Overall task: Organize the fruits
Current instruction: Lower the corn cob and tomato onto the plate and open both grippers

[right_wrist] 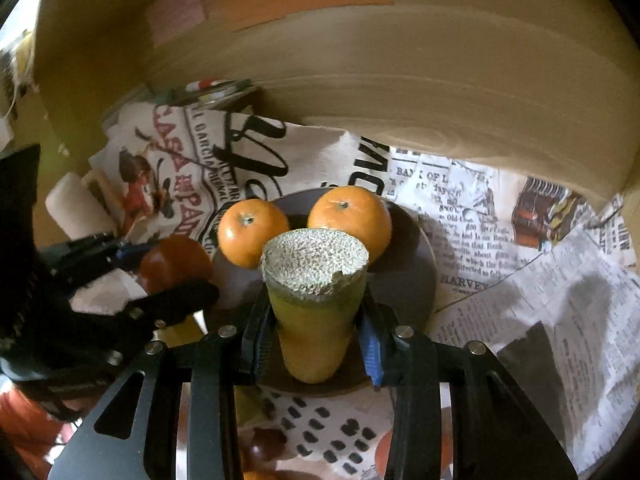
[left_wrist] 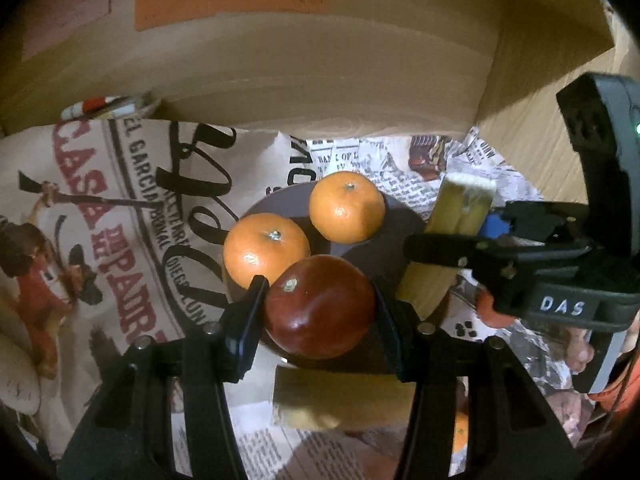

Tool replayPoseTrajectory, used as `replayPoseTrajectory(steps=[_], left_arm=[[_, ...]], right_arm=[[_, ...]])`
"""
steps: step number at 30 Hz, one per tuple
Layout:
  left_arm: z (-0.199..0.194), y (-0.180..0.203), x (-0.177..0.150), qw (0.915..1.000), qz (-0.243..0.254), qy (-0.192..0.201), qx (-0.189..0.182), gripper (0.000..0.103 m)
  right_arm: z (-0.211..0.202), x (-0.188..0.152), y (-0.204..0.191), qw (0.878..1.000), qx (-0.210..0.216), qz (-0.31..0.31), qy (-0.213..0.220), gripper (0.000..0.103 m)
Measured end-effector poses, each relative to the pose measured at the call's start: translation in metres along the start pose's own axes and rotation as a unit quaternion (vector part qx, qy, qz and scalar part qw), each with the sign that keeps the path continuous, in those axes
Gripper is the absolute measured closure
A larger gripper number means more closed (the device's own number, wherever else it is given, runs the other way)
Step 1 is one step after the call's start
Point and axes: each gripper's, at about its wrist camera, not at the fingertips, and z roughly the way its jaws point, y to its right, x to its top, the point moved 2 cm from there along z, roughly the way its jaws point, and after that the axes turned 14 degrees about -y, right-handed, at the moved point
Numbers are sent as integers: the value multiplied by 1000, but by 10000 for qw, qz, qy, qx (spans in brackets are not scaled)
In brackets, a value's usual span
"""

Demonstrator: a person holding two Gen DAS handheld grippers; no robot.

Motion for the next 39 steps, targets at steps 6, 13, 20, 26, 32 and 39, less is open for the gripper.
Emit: replayPoseTrajectory(steps=[6,13,20,26,32,39], left_arm=[[21,-2,6,9997,-1,-258,-28,52],[29,2,7,9994,82,-319,50,52],[31,2,6,9992,71,-383,-15,48],[17,1,5,9999,-11,-136,-37,35],[4,-2,2,10000,-89,24,4,27],[-10,-6,-8,9997,-225,104,-5,15]], right_arm=[[4,8,12,10000,-33,72,-23,69],[12,12,26,9994,-162,267,-169,61],[21,14,40,9981,-204,489,-313,53],[30,16,42,9970,-303,482,-519,42],[25,12,26,9980,-461,102,-425,42],[3,0,8,9973,-697,-135,-203,42]])
